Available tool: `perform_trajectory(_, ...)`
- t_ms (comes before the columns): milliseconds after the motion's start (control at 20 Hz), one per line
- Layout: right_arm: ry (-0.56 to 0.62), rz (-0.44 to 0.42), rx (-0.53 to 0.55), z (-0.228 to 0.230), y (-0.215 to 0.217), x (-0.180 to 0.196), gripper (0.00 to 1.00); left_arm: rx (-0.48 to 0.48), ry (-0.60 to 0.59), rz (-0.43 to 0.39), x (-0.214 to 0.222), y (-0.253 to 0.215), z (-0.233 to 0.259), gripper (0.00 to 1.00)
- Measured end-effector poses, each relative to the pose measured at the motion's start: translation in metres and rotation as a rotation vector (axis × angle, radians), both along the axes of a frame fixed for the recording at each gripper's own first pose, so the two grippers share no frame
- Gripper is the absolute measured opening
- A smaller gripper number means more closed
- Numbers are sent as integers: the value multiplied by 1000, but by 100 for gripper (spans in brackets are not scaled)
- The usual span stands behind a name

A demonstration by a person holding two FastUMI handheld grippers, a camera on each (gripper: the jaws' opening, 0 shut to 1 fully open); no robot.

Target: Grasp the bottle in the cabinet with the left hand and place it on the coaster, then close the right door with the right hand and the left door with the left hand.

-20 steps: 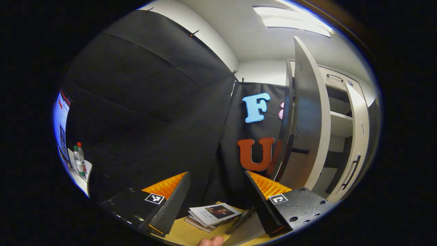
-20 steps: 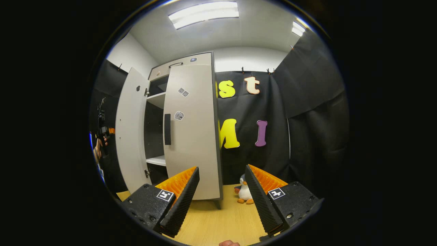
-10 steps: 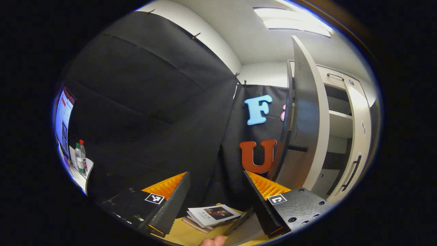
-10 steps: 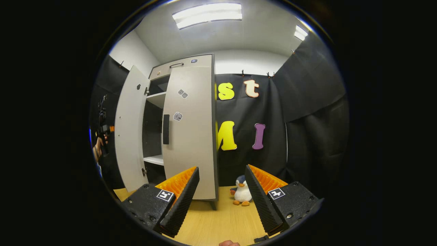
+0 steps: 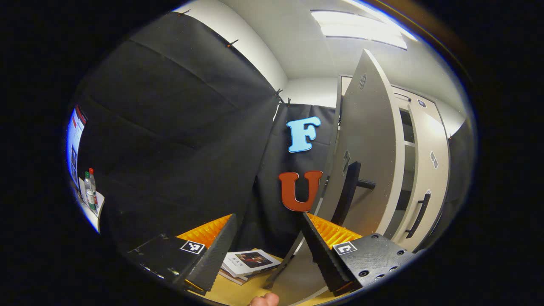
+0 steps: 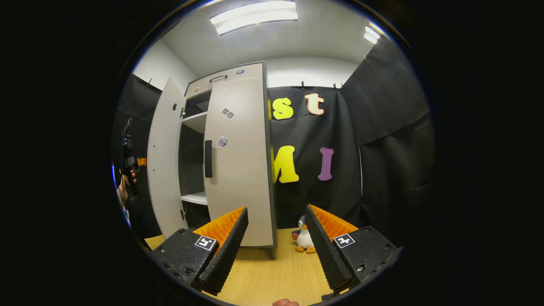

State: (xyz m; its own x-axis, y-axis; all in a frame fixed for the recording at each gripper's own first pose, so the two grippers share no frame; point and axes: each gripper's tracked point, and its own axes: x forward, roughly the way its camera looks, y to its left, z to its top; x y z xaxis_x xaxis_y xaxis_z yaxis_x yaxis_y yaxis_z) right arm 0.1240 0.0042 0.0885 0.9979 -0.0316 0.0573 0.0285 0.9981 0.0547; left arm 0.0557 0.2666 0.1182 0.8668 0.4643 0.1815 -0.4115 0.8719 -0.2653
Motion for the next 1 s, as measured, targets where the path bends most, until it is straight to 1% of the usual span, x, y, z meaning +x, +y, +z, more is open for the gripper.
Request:
perform_trajectory(100,6,-6,-11,-2,-2,-2,82,-3,-7,-22,2,-8,0,94)
perform_trajectory(150,5,-9,-14,-1,-3,-4,83,-7,-7,-45,6,-14,-1,94)
perform_trajectory(400,-14,-21,-15,7,-6,-7,82,7,-22,-204,33,-73,0,94)
perform_trajectory(450,-21,-23,-12,7,-6,-8,83,19,-32,-226,41,-83,3,97)
perform_trajectory(500,-23,-28,-11,7,-8,-8,83,29,-32,-240,48,-90,4,94)
perform_trajectory(650,-17,-48,-5,2,-14,-16,83,41,-39,-257,59,-102,8,94)
perform_trajectory(700,-18,-56,-4,2,-17,-19,83,43,-49,-254,60,-101,10,99)
perform_trajectory(800,-26,-74,-18,4,-25,-19,82,71,-81,-229,55,-98,20,99)
perform_trajectory(850,-25,-85,-27,4,-30,-18,82,88,-82,-216,51,-97,23,95)
perform_trajectory(900,-25,-88,-32,5,-32,-18,82,100,-74,-211,47,-97,26,95)
perform_trajectory(950,-28,-86,-31,5,-32,-17,82,107,-64,-209,45,-97,28,99)
perform_trajectory(1000,-30,-80,-26,6,-30,-15,82,114,-55,-215,42,-99,29,99)
